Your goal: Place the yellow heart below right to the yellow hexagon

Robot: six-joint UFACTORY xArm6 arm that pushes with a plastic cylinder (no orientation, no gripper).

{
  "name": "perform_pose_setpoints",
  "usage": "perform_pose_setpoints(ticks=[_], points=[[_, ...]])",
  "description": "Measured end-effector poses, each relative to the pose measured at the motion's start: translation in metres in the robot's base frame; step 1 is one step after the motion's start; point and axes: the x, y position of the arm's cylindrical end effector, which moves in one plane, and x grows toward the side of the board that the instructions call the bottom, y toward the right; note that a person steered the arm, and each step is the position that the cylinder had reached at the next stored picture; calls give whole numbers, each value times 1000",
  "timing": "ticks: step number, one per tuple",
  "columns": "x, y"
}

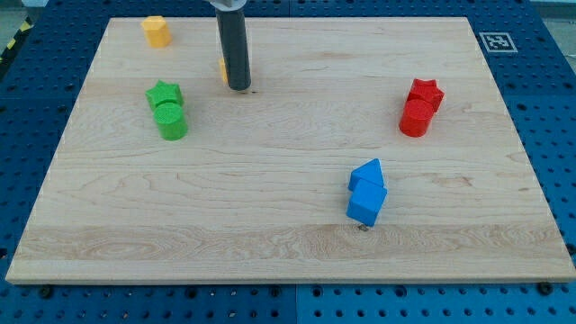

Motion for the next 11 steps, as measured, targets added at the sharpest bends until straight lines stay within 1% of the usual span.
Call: perform_pose_setpoints(ticks=[1,3,4,5,6,7,9,11], points=[[0,2],[-29,-1],[-29,21],[-48,1],[-57,-33],[-57,-63],[-51,-81],[-62,-117]])
